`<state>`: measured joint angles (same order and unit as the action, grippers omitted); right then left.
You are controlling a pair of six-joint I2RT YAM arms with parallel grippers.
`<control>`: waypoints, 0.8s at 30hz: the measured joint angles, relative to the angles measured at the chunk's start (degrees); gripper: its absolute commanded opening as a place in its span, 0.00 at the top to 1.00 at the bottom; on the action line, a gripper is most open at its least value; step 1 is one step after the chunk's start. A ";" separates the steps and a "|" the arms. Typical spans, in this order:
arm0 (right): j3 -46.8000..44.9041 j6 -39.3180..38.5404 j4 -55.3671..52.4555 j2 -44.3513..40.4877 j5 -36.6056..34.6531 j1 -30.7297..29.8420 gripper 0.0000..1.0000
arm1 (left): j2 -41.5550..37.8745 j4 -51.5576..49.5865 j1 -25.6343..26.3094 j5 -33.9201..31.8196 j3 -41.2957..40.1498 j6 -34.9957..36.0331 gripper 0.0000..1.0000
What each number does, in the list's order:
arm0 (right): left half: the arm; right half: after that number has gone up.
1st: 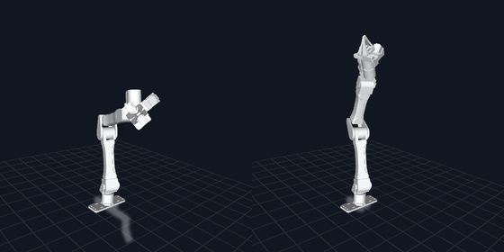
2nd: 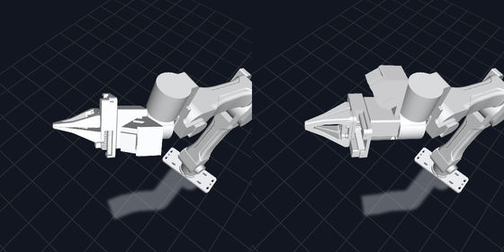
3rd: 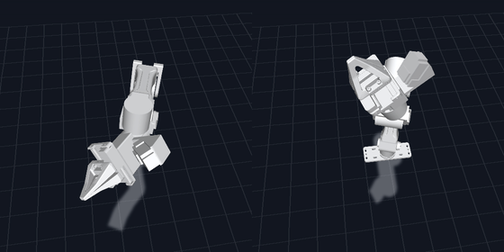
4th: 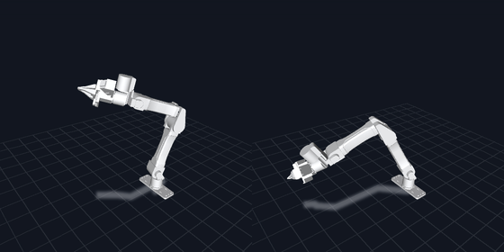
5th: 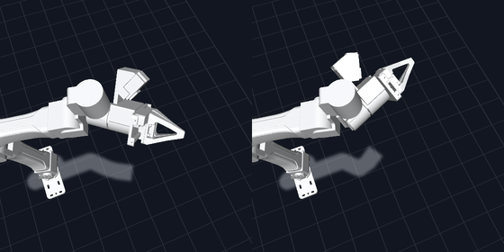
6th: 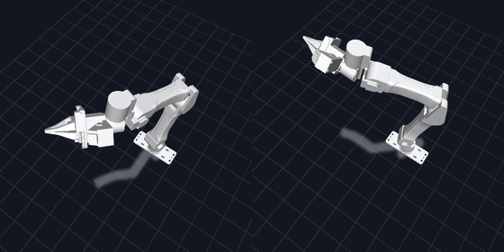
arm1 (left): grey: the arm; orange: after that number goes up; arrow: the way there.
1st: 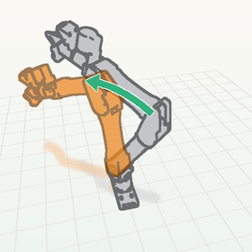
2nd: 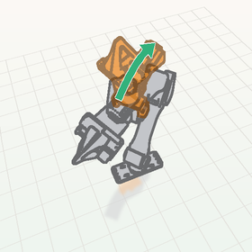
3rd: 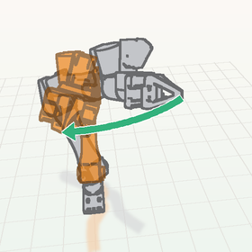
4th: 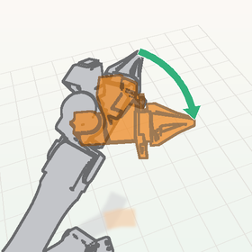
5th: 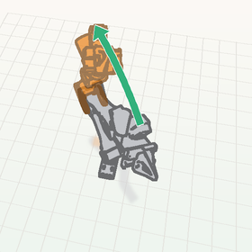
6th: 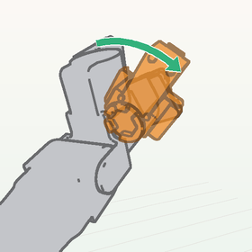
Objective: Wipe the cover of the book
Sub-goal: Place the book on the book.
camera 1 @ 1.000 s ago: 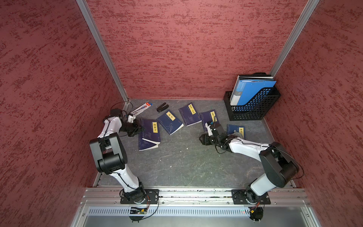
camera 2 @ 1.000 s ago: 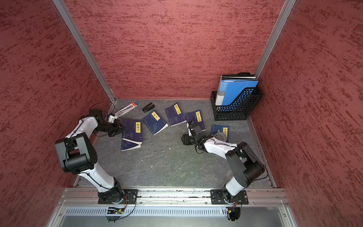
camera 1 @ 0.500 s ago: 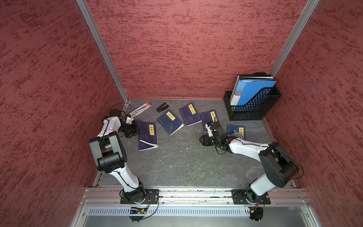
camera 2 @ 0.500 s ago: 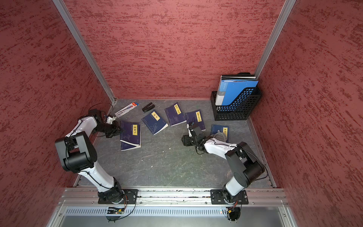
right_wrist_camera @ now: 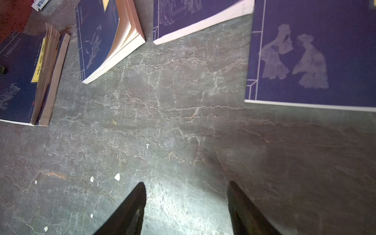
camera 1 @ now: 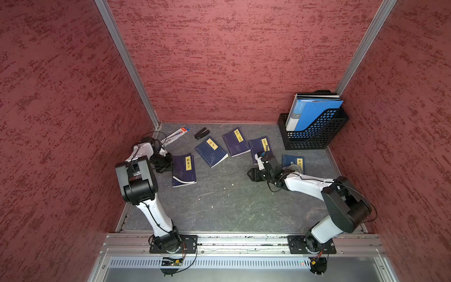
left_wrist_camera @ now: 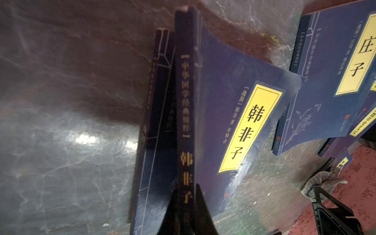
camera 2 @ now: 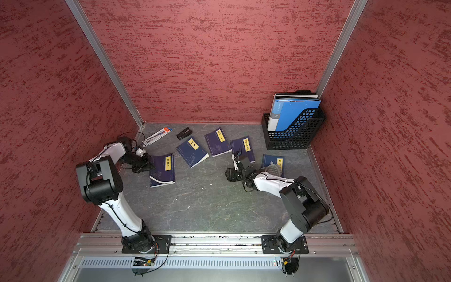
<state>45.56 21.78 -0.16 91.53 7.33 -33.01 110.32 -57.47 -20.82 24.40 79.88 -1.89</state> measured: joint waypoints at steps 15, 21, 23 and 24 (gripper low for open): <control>0.00 -0.02 0.57 0.68 0.15 0.00 0.36 | 0.39 -0.52 1.88 -2.89 0.59 0.22 0.79; 0.00 -0.02 0.76 0.94 0.17 -0.02 0.36 | 1.88 -1.03 1.88 -3.43 0.48 -0.20 0.69; 0.00 0.00 0.76 0.96 0.17 -0.02 0.36 | 2.19 -1.07 1.88 -3.98 0.28 -0.20 0.67; 0.00 -0.02 0.79 0.96 0.17 -0.02 0.36 | 2.19 -1.20 1.88 -4.17 0.26 -0.20 0.66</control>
<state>45.56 21.76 0.62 92.49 7.51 -33.04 112.51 -58.67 -18.94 20.23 80.14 -2.09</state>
